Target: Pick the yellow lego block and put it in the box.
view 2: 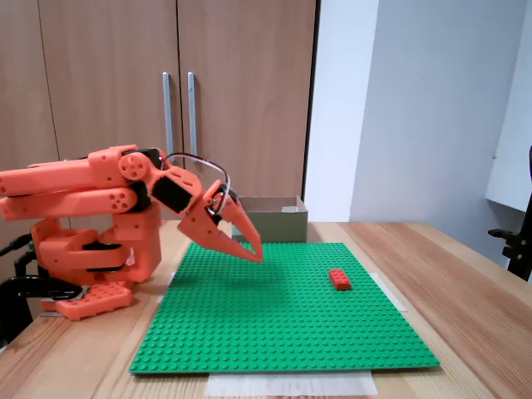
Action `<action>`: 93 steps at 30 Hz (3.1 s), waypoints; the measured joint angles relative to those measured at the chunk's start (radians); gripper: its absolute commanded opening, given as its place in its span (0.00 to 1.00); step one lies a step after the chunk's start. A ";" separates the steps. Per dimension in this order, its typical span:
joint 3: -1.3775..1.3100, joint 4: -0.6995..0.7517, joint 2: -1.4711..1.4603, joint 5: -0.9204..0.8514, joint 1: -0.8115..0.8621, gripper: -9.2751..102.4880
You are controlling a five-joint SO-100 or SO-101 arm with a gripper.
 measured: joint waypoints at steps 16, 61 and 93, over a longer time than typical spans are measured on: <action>0.000 0.000 0.000 0.000 0.000 0.07; 0.000 0.000 0.000 0.000 0.000 0.07; 0.000 0.000 0.000 0.000 0.000 0.07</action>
